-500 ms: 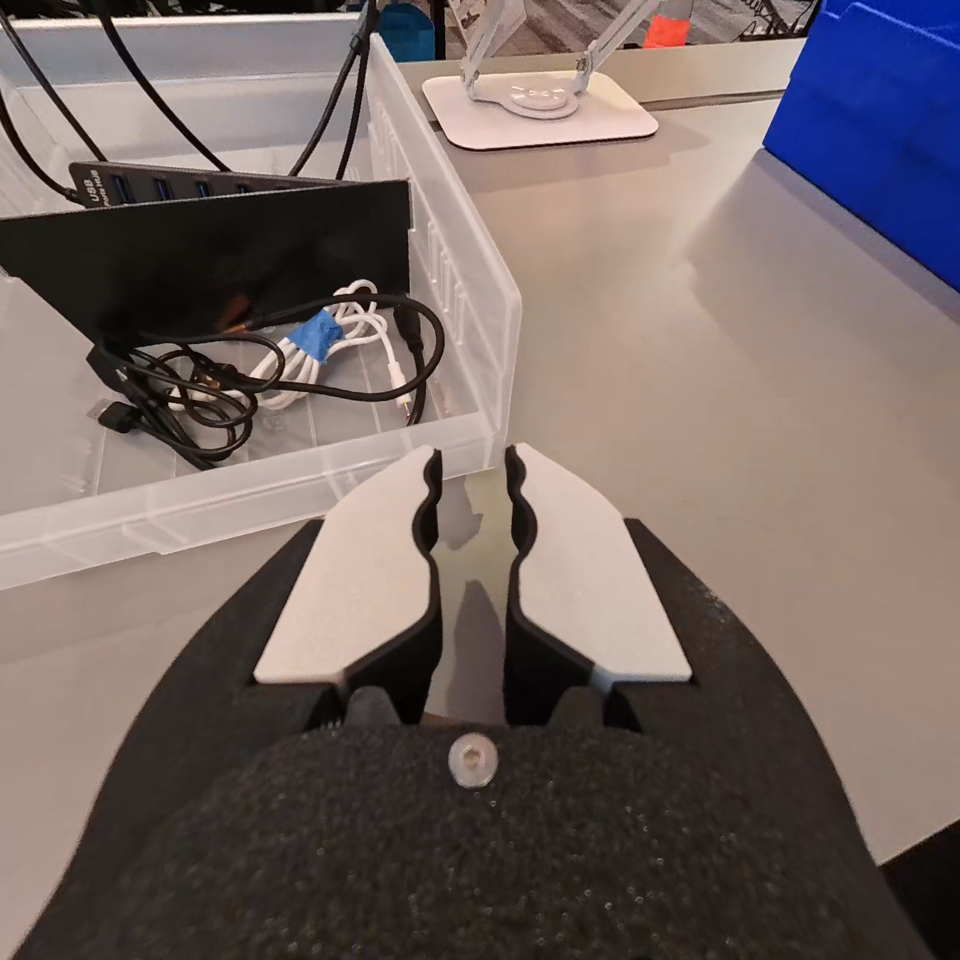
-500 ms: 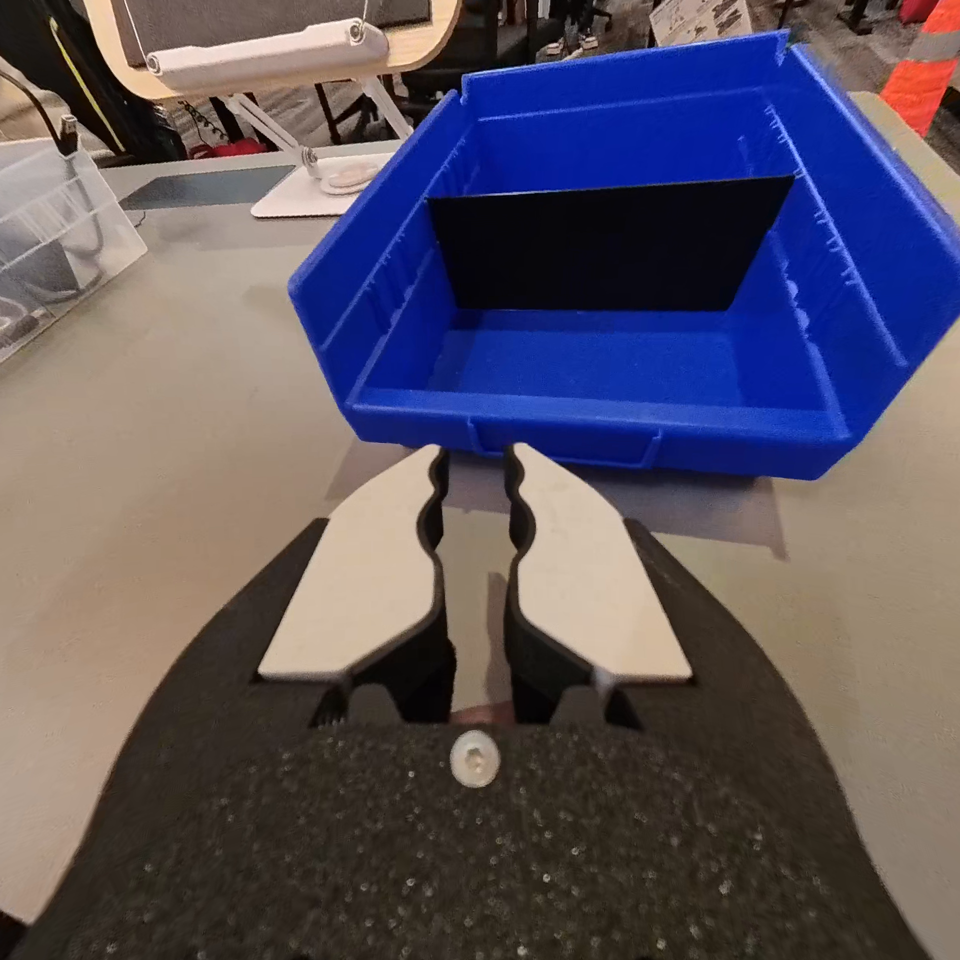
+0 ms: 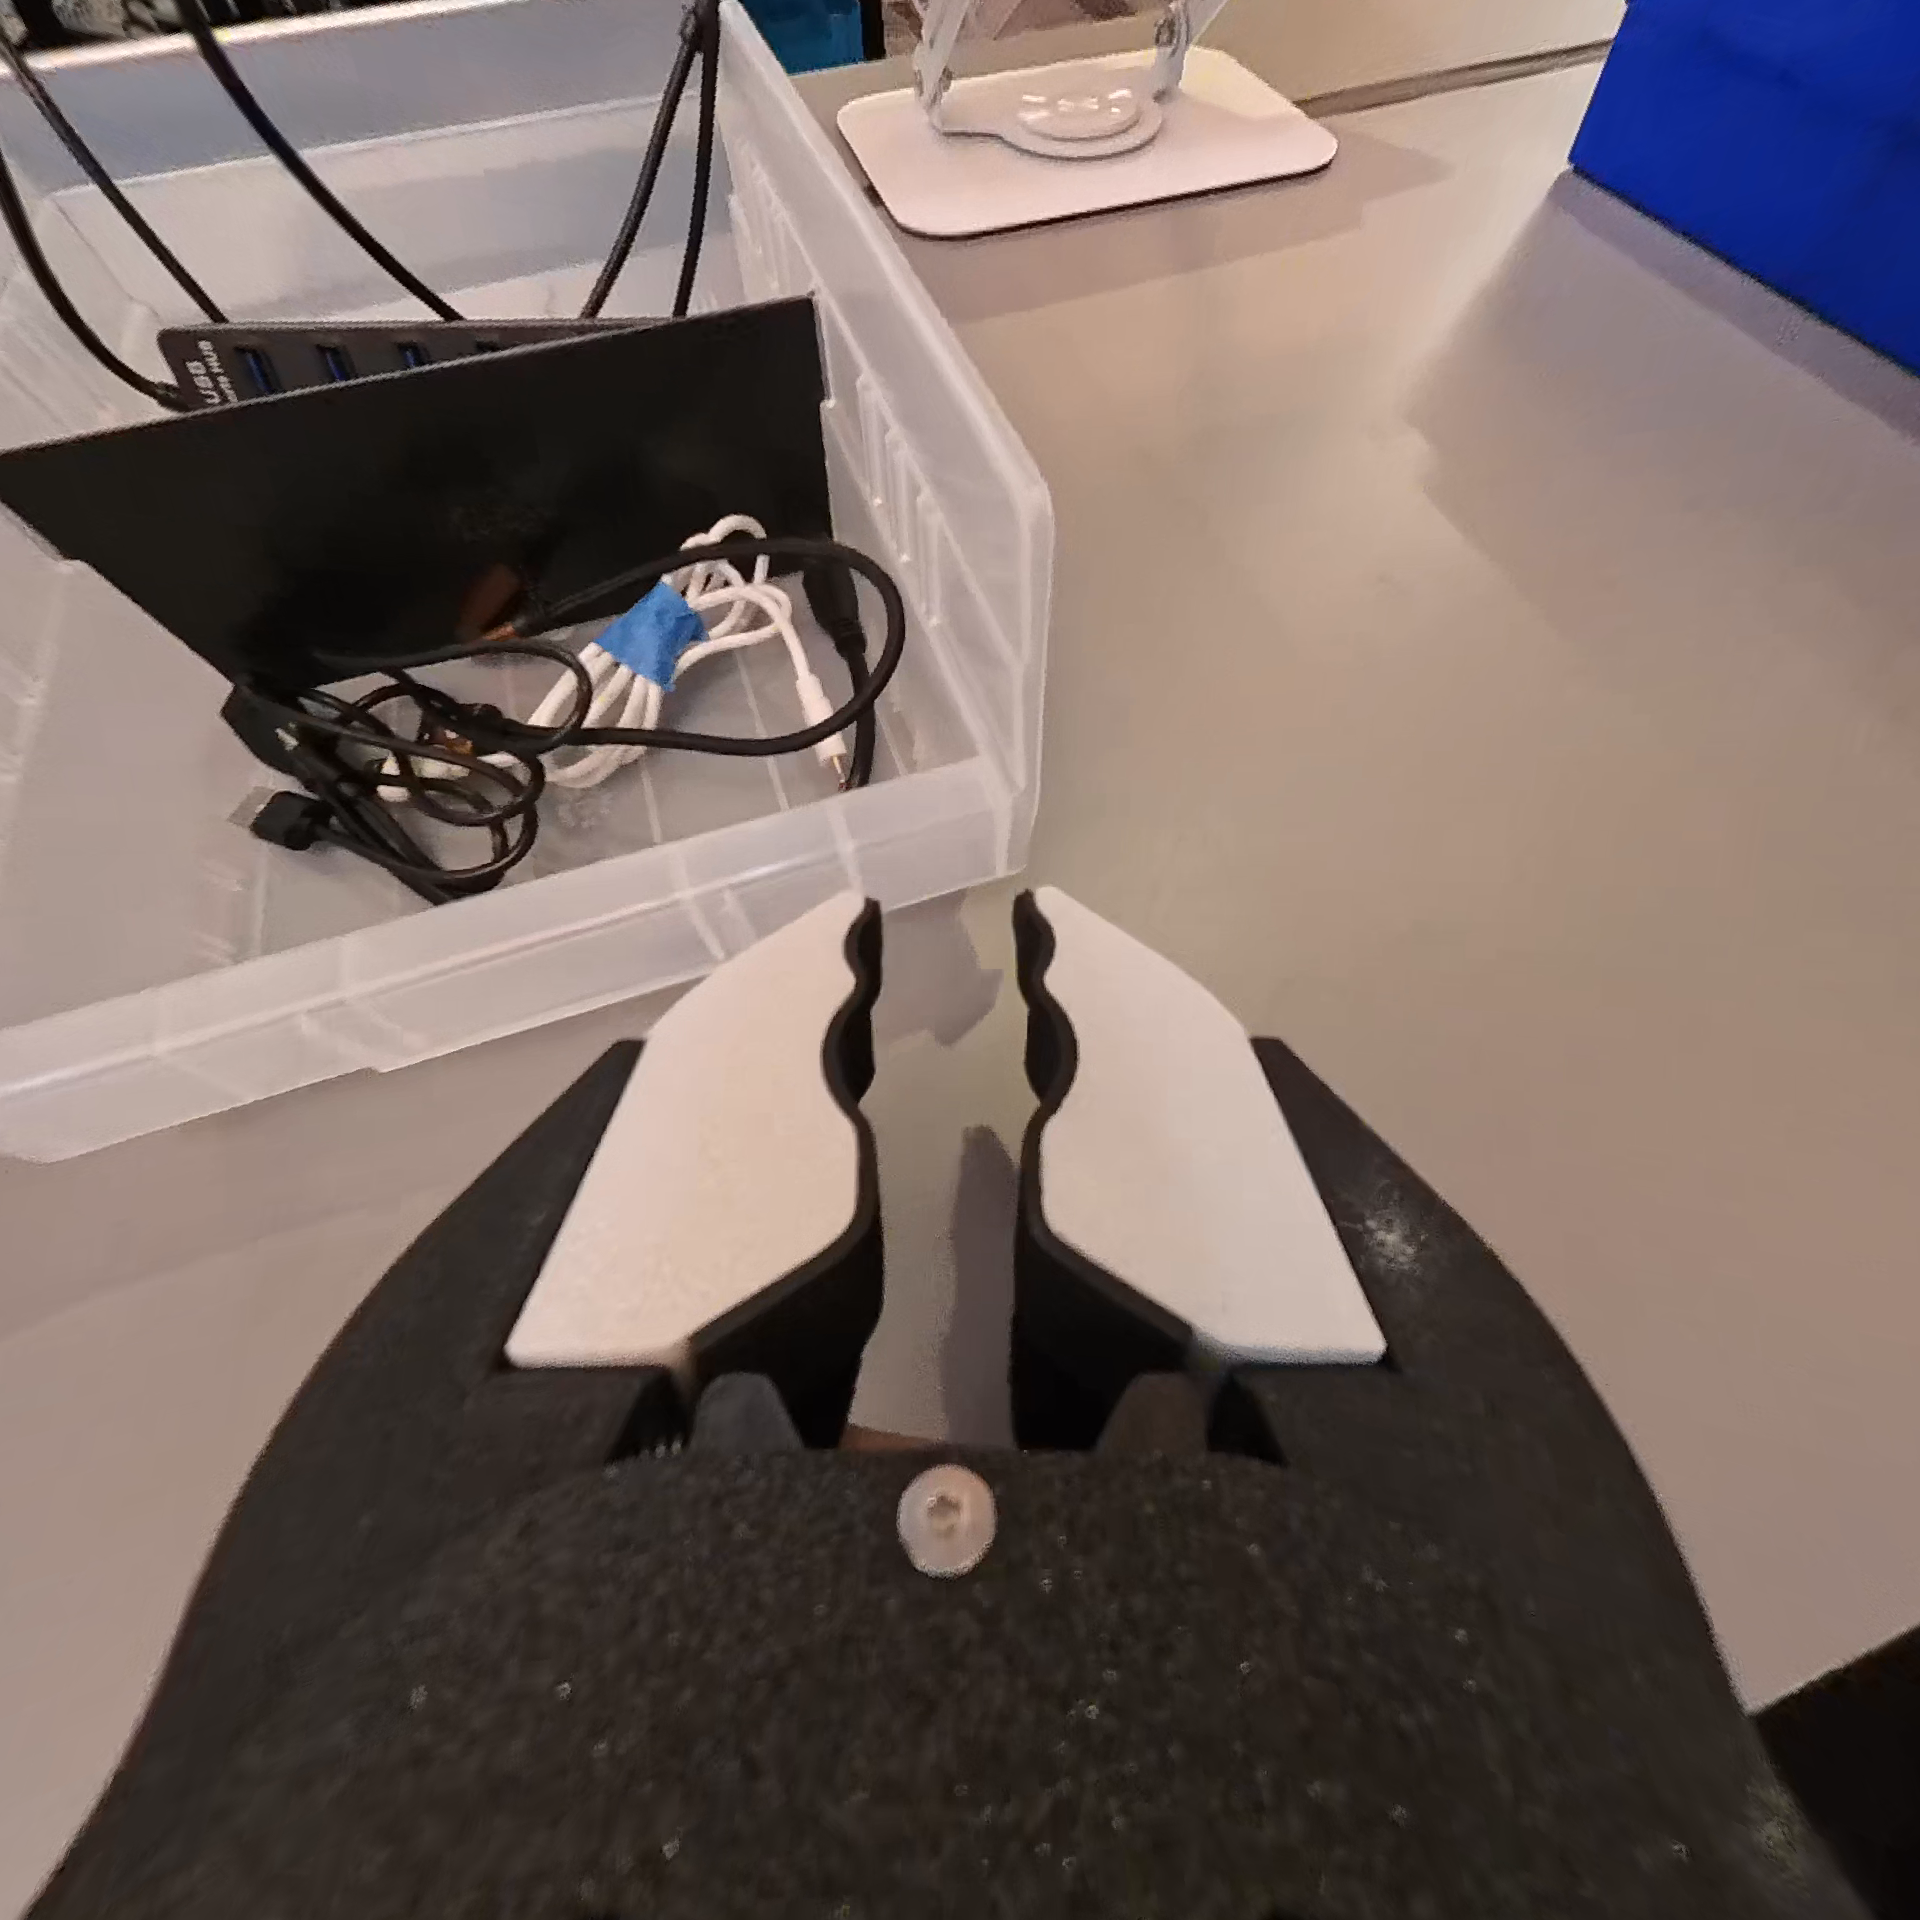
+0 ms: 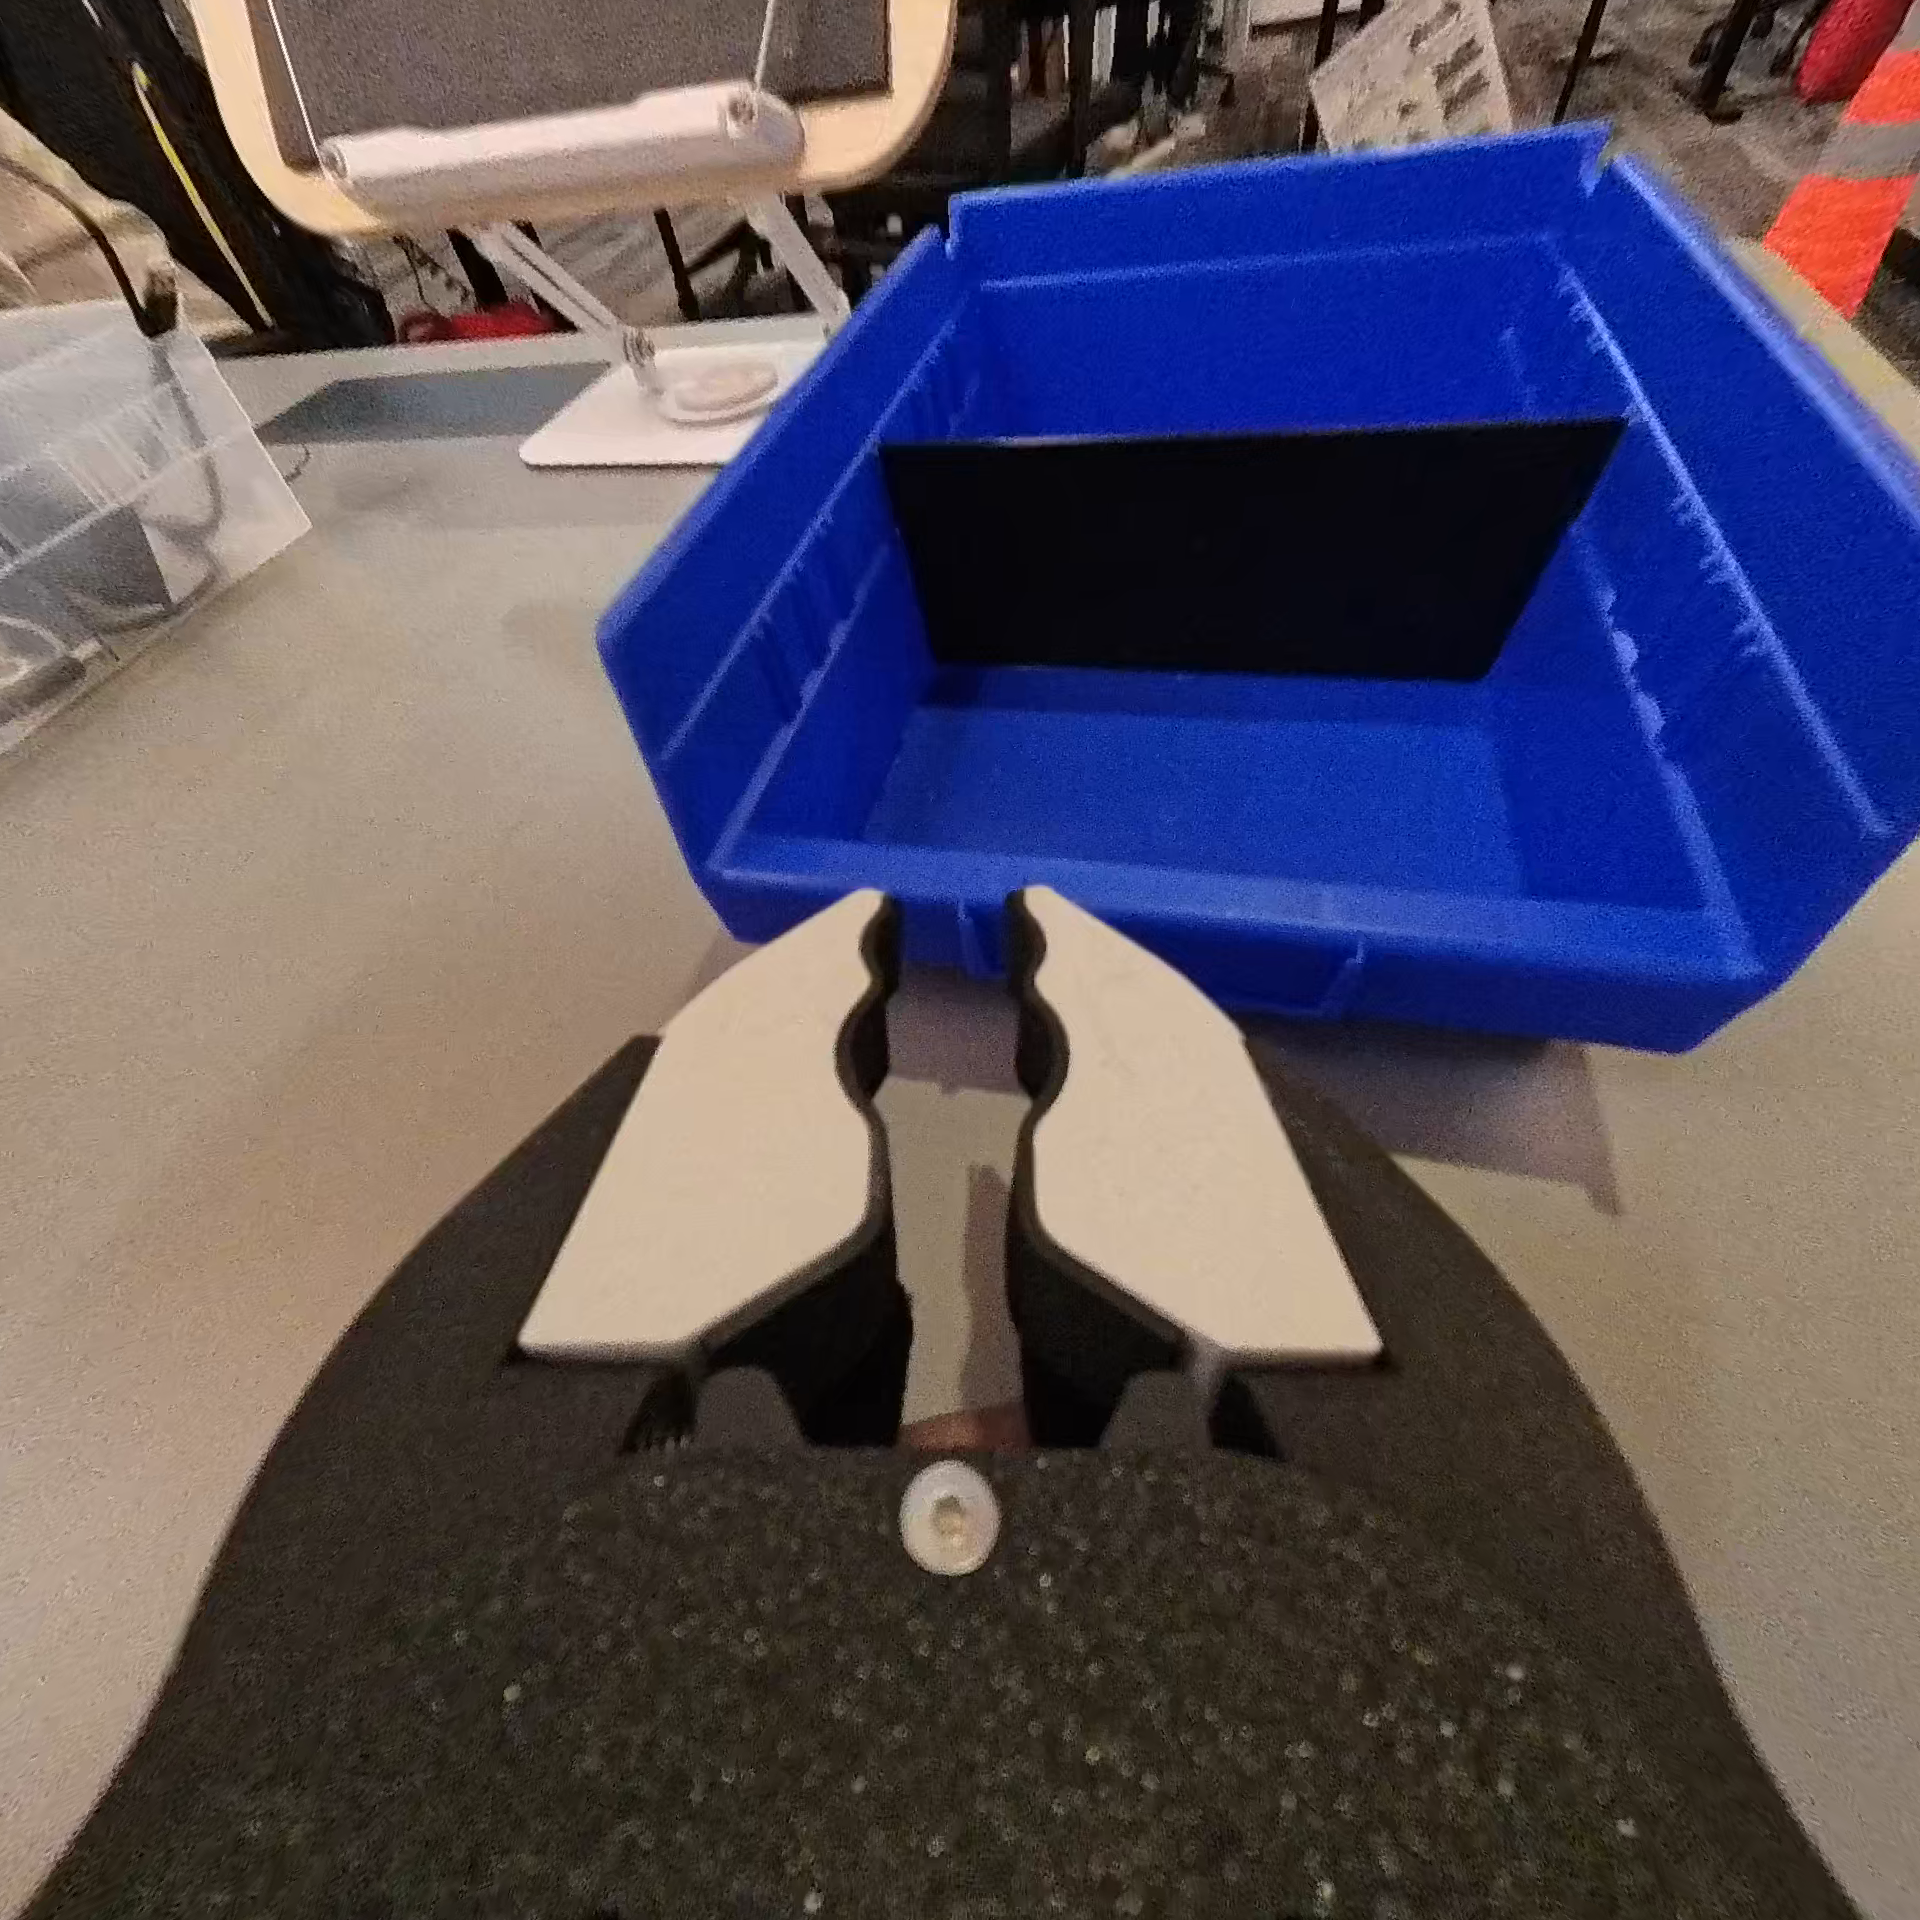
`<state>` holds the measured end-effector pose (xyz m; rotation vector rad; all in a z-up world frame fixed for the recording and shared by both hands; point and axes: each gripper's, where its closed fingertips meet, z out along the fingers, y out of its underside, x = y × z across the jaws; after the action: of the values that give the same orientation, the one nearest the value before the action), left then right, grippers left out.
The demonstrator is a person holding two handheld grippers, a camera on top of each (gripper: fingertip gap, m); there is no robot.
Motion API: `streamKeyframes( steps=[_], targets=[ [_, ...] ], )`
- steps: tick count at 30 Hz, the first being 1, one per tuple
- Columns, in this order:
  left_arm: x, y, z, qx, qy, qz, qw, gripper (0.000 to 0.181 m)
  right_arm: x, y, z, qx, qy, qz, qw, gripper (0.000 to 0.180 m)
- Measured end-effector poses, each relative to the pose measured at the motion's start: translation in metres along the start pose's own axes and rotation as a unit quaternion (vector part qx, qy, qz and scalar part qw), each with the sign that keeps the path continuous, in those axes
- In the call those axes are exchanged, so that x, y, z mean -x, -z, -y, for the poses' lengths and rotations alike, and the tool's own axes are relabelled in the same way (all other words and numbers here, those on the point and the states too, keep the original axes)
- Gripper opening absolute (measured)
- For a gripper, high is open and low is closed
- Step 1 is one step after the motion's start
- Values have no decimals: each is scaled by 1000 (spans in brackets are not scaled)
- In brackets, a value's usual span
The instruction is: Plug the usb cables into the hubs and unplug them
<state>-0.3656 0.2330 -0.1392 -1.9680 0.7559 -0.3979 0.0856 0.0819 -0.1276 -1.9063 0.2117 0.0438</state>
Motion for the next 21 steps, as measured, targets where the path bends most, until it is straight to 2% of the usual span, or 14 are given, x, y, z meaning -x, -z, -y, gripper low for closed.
streamKeyframes(
  steps=[3,6,11,15,18,21],
  targets=[
    [4,7,5,-17,-5,-4,1000,24,8,-7,17,-32,-5,20,999,19],
    [12,9,34,-39,-34,-27,998,25,18,-20,21,-32,1,35,999,19],
    [42,-27,41,134,-147,-80,977,30,50,-30,24,-24,20,82,996,20],
    [64,-75,47,231,-173,-107,951,36,63,-28,18,-13,42,97,994,20],
    [74,-101,25,345,-177,-126,913,38,61,-21,19,-24,46,91,994,20],
    [88,-116,4,408,-207,-87,885,25,54,-16,17,-25,35,86,995,19]
  ],
)
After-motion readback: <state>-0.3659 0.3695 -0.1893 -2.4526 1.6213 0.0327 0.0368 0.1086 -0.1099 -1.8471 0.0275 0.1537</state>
